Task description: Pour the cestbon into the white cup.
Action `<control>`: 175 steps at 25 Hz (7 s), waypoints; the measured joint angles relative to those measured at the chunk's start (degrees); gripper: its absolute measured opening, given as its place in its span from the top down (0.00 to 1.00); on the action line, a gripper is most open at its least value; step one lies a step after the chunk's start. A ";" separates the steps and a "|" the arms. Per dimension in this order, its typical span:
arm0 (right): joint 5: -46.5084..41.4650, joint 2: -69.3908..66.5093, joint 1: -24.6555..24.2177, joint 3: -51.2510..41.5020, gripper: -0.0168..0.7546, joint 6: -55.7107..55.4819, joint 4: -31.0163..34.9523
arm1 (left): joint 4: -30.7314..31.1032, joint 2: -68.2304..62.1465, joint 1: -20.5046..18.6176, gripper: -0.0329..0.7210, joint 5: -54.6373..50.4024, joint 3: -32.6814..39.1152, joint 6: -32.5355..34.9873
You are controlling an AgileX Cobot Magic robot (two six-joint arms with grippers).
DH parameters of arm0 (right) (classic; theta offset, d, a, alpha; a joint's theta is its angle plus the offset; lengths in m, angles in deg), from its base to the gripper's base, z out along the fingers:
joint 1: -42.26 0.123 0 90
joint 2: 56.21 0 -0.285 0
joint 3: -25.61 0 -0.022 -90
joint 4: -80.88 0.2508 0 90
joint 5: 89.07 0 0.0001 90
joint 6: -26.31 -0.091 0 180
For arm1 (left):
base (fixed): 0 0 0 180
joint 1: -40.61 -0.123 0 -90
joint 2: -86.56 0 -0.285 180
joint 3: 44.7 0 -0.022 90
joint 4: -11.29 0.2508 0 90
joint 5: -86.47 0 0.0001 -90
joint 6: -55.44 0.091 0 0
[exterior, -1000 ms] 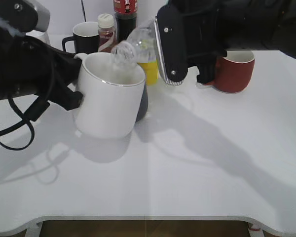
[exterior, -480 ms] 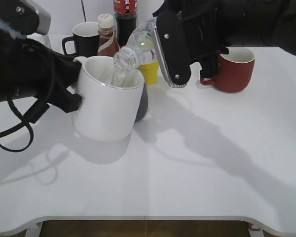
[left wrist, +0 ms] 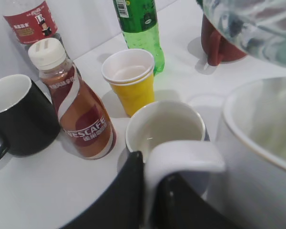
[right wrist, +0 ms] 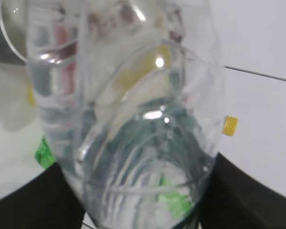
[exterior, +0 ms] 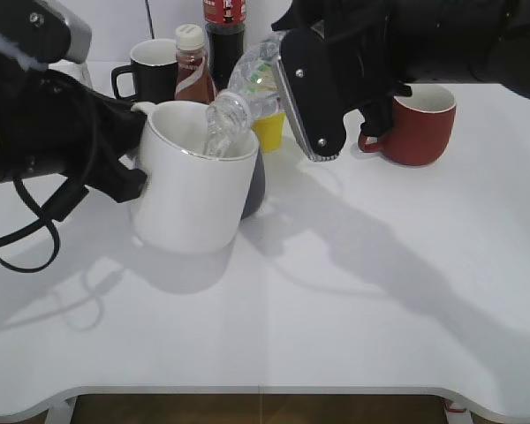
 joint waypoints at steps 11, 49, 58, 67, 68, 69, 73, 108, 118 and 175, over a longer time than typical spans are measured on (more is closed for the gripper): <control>1.48 0.00 0.00 0.04 0.40 1.38 0.00 | 0.00 0.00 0.00 0.91 -0.25 0.00 0.00; 26.87 0.00 -11.43 -18.13 0.40 -77.49 19.18 | -2.90 -2.90 -21.34 0.91 21.08 0.00 0.16; 35.55 0.00 -25.92 -22.91 0.40 -91.56 -0.49 | -2.97 -19.83 -28.46 0.91 39.04 0.96 0.16; 35.87 0.00 -25.95 -22.91 0.40 -90.64 -1.05 | -3.26 -34.14 -30.91 0.91 54.66 2.77 0.16; 35.87 0.00 -25.95 -22.91 0.40 -90.64 -1.05 | -3.14 -35.47 -30.91 0.91 54.80 2.77 0.16; 35.87 0.00 -25.95 -22.91 0.40 -90.64 -1.05 | -2.93 -36.76 -30.91 0.91 54.74 2.77 0.16; 35.93 0.00 -25.95 -22.91 0.41 -90.57 -1.05 | -1.94 -38.17 -30.91 0.91 55.87 2.83 0.09; 42.74 0.97 -26.06 -22.99 0.12 -80.30 3.63 | -3.16 -4.30 -27.66 0.62 36.18 19.88 -0.77; 11.84 37.35 -25.78 -24.80 0.15 -126.98 -41.04 | -6.56 43.48 -17.66 0.43 -26.63 9.16 -4.53; -61.87 88.71 -29.95 -30.86 0.37 -55.28 39.32 | -12.67 75.76 -25.27 0.61 -71.37 7.39 -2.81</control>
